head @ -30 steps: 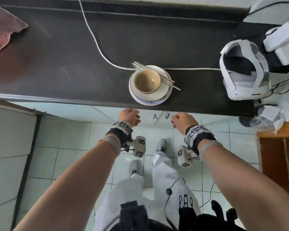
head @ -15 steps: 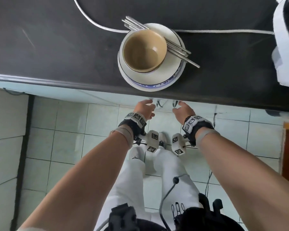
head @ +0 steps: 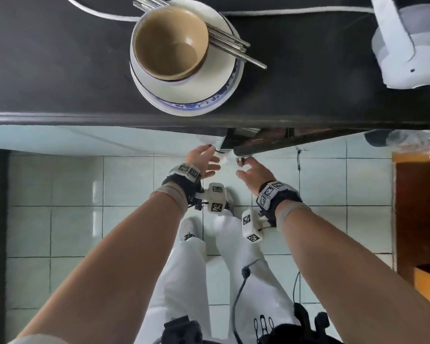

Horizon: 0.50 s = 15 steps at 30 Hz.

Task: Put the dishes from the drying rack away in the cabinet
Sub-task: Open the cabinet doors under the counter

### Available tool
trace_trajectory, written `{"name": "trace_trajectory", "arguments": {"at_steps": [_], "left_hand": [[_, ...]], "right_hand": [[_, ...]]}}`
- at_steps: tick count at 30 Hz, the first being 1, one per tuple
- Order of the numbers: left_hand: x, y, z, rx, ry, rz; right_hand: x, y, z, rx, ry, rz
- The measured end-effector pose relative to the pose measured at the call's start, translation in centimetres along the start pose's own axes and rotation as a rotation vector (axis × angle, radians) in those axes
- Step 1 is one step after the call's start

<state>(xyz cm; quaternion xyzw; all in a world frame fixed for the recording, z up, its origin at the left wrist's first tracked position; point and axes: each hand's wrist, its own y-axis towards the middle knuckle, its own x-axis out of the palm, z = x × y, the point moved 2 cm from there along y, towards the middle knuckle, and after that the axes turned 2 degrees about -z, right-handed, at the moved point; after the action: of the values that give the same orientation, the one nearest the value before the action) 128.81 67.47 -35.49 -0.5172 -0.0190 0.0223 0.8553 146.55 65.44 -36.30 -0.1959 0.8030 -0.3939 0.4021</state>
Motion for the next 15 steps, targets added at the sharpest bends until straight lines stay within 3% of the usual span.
{"name": "trace_trajectory", "arguments": {"at_steps": [9, 15], "left_hand": [[-2.2, -4.6, -11.4, 0.083, 0.222, 0.222], [-4.3, -7.0, -16.8, 0.006, 0.072, 0.242]], "right_hand": [[4.6, -10.5, 4.3, 0.267, 0.052, 0.135], [7.8, -14.7, 10.3, 0.545, 0.097, 0.349]]}}
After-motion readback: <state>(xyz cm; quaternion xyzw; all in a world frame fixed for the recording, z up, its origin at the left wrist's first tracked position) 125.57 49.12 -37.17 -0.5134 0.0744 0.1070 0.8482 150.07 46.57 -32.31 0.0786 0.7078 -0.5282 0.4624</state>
